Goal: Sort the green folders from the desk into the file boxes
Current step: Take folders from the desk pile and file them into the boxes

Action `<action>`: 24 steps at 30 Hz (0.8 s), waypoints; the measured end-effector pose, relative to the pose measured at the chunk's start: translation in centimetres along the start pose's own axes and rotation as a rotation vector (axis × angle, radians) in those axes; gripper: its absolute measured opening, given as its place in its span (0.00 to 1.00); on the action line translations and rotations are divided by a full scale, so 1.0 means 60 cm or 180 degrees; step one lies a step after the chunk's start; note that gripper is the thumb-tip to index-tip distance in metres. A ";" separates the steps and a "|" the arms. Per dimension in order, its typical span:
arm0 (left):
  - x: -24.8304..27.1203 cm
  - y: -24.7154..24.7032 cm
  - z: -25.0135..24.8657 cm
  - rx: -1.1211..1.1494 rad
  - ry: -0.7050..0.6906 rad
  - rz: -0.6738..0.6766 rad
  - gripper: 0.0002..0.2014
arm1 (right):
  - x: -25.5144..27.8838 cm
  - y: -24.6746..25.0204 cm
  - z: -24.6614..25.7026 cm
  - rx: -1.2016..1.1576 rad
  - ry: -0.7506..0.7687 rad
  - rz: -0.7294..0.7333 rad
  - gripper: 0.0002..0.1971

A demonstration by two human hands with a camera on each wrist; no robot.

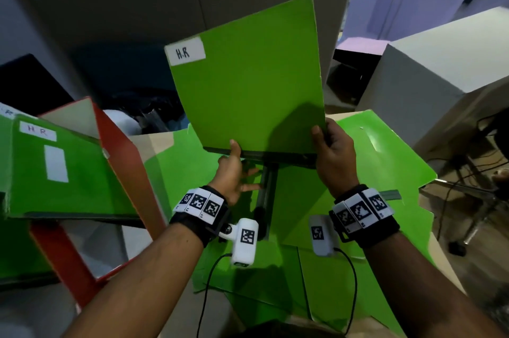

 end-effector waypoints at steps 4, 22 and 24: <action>0.006 0.015 -0.023 0.0326 -0.0366 -0.0045 0.23 | 0.007 -0.009 -0.009 -0.0409 -0.0377 -0.0088 0.10; 0.032 0.117 -0.116 0.0764 -0.1485 -0.1012 0.25 | 0.000 -0.008 -0.093 0.0422 -0.1227 -0.0356 0.15; 0.046 0.116 -0.125 0.0404 -0.1706 -0.0934 0.21 | 0.005 -0.012 -0.106 0.0707 -0.1353 -0.0249 0.12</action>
Point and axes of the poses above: each hand's wrist, its own x-axis away from the middle knuckle, its own y-axis out of the back of the hand, z = x × y, the point moved 2 cm from there along -x, towards the middle knuckle
